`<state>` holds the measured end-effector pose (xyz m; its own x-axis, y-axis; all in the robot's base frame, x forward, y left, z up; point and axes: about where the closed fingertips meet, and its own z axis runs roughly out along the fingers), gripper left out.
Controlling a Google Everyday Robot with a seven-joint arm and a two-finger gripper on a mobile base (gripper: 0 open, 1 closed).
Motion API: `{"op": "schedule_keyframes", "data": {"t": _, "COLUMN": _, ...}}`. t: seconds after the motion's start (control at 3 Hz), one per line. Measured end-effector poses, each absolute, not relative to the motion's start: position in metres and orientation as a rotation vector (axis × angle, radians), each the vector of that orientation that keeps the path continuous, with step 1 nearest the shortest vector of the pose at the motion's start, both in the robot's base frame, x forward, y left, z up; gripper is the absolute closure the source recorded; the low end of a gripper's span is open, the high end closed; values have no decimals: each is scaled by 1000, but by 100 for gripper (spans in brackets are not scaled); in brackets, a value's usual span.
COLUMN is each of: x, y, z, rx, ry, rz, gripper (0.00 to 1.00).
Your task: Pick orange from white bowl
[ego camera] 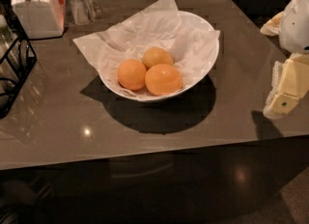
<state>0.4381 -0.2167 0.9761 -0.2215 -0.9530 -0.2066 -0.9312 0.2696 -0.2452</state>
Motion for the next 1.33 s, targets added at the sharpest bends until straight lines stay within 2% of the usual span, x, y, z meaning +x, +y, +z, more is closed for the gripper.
{"op": "schedule_keyframes", "data": {"t": 0.67, "x": 445, "y": -214, "z": 980, "rx": -1679, "ry": 2214, "rz": -78, "gripper": 0}}
{"op": "schedule_keyframes", "data": {"t": 1.0, "x": 468, "y": -207, "z": 984, "rx": -1524, "ry": 2189, "rz": 34, "gripper": 0}}
{"op": "schedule_keyframes", "data": {"t": 1.33, "x": 493, "y": -176, "z": 984, "rx": -1441, "ry": 2124, "rz": 189, "gripper": 0}}
